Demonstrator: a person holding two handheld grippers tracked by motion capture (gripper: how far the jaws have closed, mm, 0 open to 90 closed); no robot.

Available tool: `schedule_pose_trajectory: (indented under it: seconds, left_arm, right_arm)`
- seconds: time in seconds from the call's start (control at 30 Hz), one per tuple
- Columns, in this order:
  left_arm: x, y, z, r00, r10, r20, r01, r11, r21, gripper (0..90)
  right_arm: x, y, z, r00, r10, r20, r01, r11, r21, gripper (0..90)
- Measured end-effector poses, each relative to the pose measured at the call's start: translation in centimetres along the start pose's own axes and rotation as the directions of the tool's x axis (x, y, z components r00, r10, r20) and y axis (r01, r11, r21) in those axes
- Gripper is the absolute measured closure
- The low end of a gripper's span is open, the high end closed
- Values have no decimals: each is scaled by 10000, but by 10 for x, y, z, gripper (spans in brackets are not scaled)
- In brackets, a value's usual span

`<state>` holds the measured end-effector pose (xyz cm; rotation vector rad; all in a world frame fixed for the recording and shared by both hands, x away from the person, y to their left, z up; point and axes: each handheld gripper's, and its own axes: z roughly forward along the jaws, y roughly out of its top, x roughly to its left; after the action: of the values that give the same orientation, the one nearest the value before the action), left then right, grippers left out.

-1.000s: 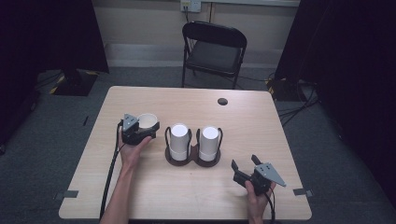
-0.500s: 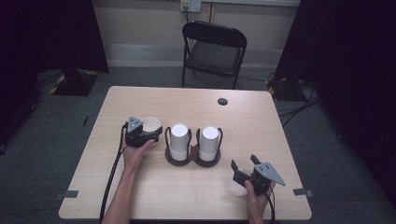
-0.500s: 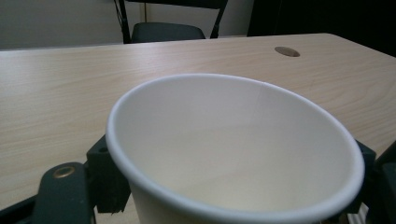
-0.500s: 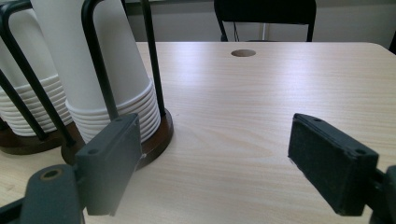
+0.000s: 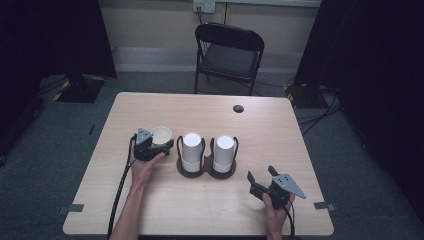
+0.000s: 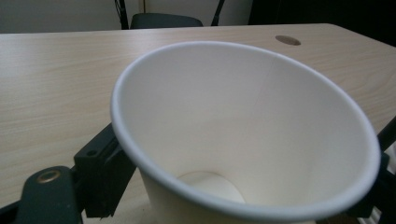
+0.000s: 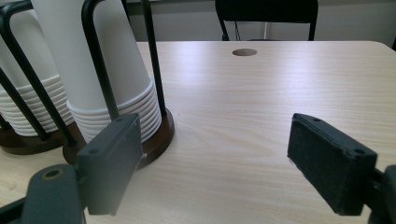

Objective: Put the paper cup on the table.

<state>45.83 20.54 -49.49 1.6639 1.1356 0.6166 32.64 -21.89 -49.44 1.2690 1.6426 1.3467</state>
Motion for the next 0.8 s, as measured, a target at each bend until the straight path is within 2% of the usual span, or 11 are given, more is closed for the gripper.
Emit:
schedule_pose_trajectory:
  seconds: [0.17, 0.27, 0.4, 0.47, 0.5, 0.53, 0.6, 0.67, 0.8]
  left_arm:
    - [-2, 2, -2, 9999, 28, -113, -28, 10000, 0, 154]
    - [-4, 3, -4, 9992, 284, -270, -283, 9996, 55, 154]
    - [-5, 3, -6, 9993, 257, -284, -257, 9997, -21, 154]
    - [-6, 3, -7, 9991, 341, -240, -345, 9993, -138, 154]
    - [-6, 2, -8, 9980, 557, -291, -559, 9984, -70, 154]
    - [-7, 0, -7, 9983, 446, -369, -453, 9988, -172, 153]
    - [-7, -2, -8, 9977, 447, -514, -450, 9990, -64, 155]
    - [-6, -3, -10, 9985, 306, -455, -311, 9995, -107, 154]
    - [-7, -3, -13, 9975, 442, -559, -442, 9990, 8, 154]
  right_arm:
    - [-1, 0, 0, 10000, 67, -26, -67, 10000, -16, 174]
    - [-1, 0, 0, 10000, 86, -20, -86, 10000, -35, 174]
    - [-2, 0, 0, 9999, 131, -20, -131, 9999, -24, 173]
    - [-2, 0, 0, 9999, 121, -12, -121, 9999, -39, 174]
    - [-1, 0, 0, 9999, 144, -1, -144, 9999, -40, 174]
    - [-2, 0, 0, 9999, 146, -10, -146, 9999, -18, 174]
    - [-2, 0, 0, 9999, 158, -4, -158, 9999, -34, 174]
    - [-2, 0, 0, 9998, 200, -10, -200, 9998, -37, 174]
    - [-2, 0, 0, 9995, 323, -34, -323, 9995, -21, 174]
